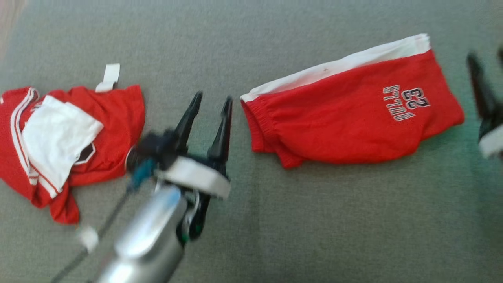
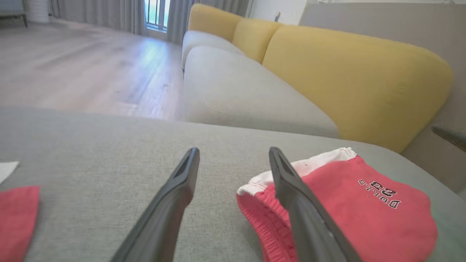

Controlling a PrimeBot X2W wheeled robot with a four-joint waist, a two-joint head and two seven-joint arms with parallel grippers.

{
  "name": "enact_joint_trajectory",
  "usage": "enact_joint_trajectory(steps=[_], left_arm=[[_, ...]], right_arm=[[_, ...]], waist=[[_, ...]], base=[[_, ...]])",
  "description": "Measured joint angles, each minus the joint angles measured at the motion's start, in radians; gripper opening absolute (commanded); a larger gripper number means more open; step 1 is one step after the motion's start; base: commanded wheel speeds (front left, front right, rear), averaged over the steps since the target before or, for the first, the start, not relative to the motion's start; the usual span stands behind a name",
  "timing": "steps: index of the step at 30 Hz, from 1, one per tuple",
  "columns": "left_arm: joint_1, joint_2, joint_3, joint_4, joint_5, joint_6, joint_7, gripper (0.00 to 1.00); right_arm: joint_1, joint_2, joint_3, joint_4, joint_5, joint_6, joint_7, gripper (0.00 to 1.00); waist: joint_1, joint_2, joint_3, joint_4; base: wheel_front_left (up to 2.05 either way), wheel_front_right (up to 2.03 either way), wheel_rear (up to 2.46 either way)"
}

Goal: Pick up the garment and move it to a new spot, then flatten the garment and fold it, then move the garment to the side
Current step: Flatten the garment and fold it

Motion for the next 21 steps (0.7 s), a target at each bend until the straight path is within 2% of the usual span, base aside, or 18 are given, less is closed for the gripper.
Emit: enact_joint_trajectory(steps=[4,10,14,21], left_arm=[[0.186,-0.027,0.133,-0.142,0.174,0.085,-0.001,1.00],[0.387,-0.056,0.229,-0.306,0.411,0.161,-0.001,1.00],[0.456,-0.079,0.253,-0.346,0.490,0.168,-0.001,1.00],[0.496,-0.104,0.255,-0.373,0.550,0.171,-0.001,1.00]], right_arm=[[0.140,0.041,-0.050,0.007,-0.026,0.000,0.000,1.00],[0.202,0.084,-0.122,0.094,-0.061,0.000,0.000,1.00],[0.185,0.111,-0.153,0.172,-0.082,0.000,0.015,1.00],[0.068,0.140,-0.184,0.333,-0.109,0.000,0.097,1.00]], waist=[[-0.0001,0.0000,-0.045,-0.011],[0.0000,0.0000,-0.076,0.006],[0.0000,0.0000,-0.068,0.041],[0.0003,0.0000,-0.030,0.119]], base=[[0.00,0.00,0.00],[0.00,0.00,0.00],[0.00,0.00,0.00],[0.00,0.00,0.00]])
